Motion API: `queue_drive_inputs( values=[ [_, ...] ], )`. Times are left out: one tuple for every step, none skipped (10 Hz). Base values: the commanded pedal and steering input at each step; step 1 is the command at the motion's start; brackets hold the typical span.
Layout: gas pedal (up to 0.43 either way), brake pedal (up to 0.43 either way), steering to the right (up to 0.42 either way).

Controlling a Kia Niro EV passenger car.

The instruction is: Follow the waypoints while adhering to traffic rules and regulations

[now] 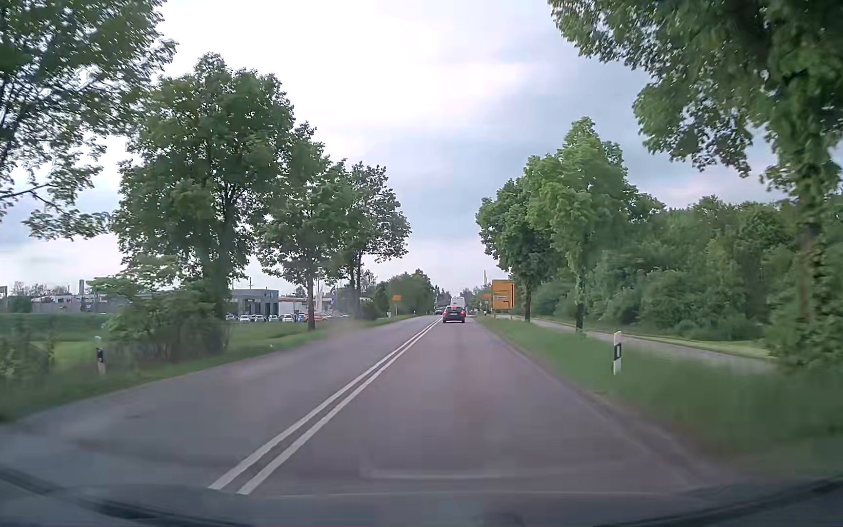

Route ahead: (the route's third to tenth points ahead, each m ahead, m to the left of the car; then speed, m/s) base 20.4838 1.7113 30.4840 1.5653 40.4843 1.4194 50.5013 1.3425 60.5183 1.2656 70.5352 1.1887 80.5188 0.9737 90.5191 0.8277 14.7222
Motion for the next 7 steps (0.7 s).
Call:
queue_drive_inputs(
  values=[
    [0.118, 0.000, 0.000],
    [0.130, 0.000, 0.000],
    [0.130, 0.000, 0.001],
    [0.130, 0.000, 0.002],
    [0.130, 0.000, 0.002],
    [0.130, 0.000, 0.002],
    [0.130, 0.000, 0.002]
  ],
)
